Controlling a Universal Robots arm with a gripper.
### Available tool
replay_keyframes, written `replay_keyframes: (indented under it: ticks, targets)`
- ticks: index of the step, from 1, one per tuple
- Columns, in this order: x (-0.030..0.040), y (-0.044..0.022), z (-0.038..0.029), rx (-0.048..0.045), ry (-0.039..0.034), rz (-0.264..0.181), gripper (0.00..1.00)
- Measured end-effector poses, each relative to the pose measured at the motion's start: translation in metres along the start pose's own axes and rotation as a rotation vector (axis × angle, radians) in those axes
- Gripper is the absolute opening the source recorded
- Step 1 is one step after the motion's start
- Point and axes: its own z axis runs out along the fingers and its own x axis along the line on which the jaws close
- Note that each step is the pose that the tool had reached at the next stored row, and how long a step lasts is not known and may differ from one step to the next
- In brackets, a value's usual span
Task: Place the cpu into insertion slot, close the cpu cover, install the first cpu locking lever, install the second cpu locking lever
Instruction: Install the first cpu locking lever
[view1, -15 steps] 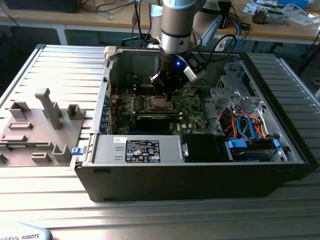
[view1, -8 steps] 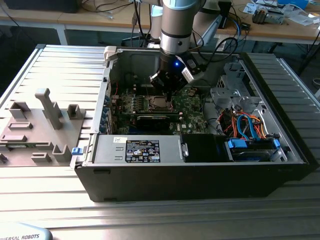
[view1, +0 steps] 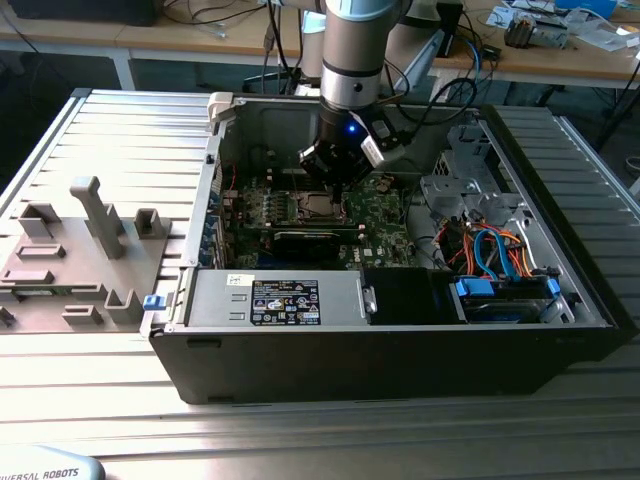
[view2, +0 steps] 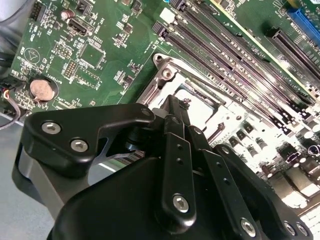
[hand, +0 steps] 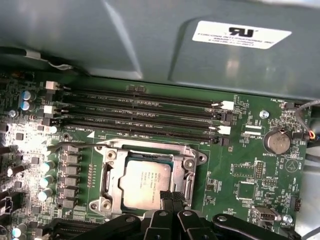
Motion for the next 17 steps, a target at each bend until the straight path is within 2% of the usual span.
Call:
replay_keyframes:
  ticks: [15, 16, 17]
  targets:
    - [0.0, 0.0, 0.0011, -0.0001, 0.0041, 0.101, 0.11]
    - [-0.0001, 0.0001, 0.0012, -0.003, 0.0042, 0.108, 0.11]
    - [-0.0001, 0.0001, 0.0013, -0.0101, 0.0039, 0.11, 0.11]
